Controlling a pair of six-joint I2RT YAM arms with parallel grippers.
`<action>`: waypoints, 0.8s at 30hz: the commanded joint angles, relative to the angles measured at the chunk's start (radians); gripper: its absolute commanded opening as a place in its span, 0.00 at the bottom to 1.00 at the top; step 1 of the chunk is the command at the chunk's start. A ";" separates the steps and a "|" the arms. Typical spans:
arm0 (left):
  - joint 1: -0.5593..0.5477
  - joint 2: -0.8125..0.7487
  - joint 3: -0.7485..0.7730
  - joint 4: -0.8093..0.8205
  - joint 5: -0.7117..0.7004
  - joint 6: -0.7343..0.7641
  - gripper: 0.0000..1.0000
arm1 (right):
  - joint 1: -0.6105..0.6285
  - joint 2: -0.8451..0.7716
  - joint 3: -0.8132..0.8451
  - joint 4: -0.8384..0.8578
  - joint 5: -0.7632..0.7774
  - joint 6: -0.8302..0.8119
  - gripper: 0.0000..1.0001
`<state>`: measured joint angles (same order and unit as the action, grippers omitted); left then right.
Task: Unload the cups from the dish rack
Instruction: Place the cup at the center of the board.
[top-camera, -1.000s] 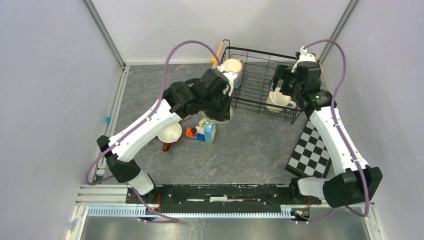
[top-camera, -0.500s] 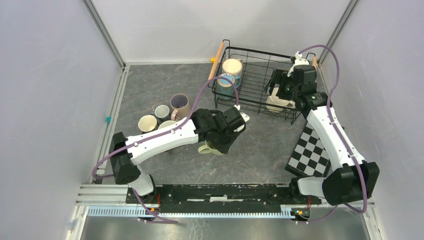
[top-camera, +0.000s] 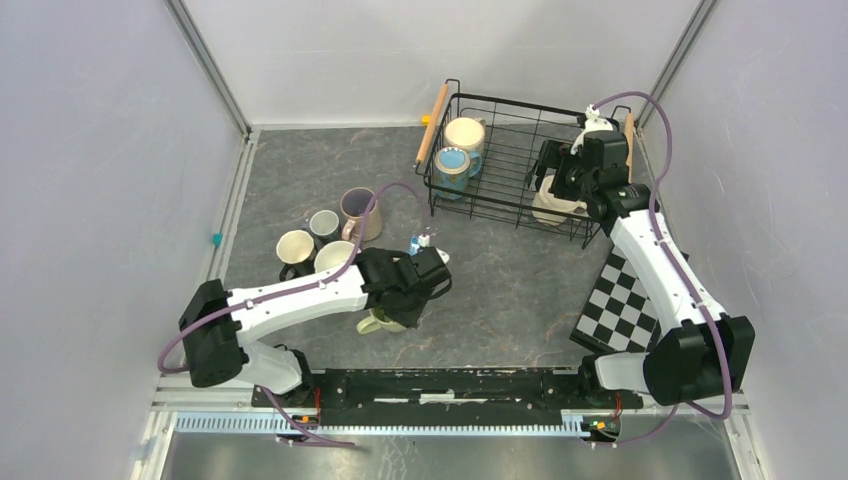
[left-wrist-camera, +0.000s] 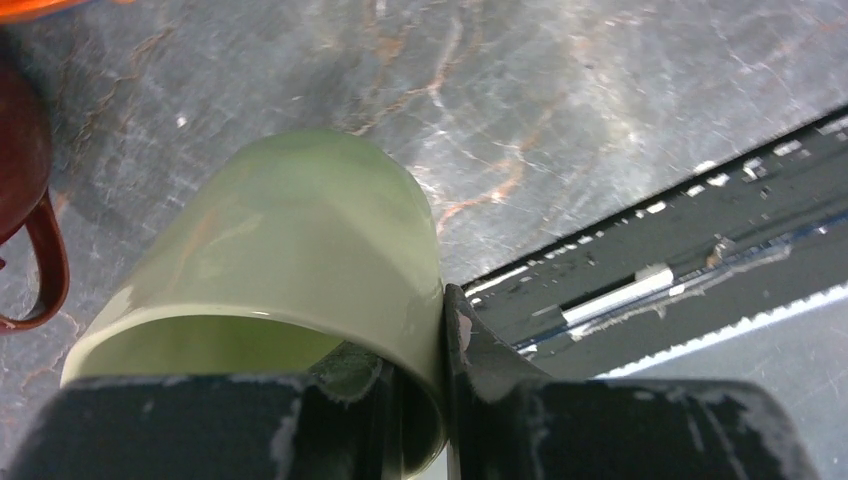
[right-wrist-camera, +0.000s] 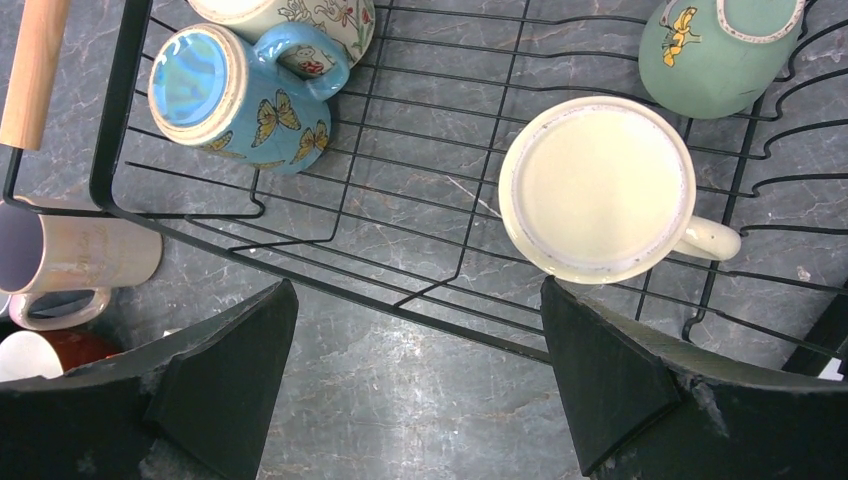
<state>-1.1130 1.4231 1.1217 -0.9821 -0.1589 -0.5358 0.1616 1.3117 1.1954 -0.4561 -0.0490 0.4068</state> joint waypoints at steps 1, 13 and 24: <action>0.077 -0.079 -0.069 0.059 -0.082 -0.101 0.02 | 0.001 0.006 -0.007 0.047 -0.012 0.007 0.98; 0.223 -0.040 -0.150 0.135 -0.055 -0.075 0.02 | 0.000 0.012 0.000 0.054 -0.031 0.000 0.98; 0.253 -0.003 -0.210 0.201 -0.018 -0.072 0.02 | 0.001 0.018 -0.003 0.059 -0.050 -0.007 0.98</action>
<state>-0.8700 1.4136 0.9253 -0.8322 -0.1764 -0.5869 0.1616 1.3243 1.1912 -0.4267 -0.0822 0.4053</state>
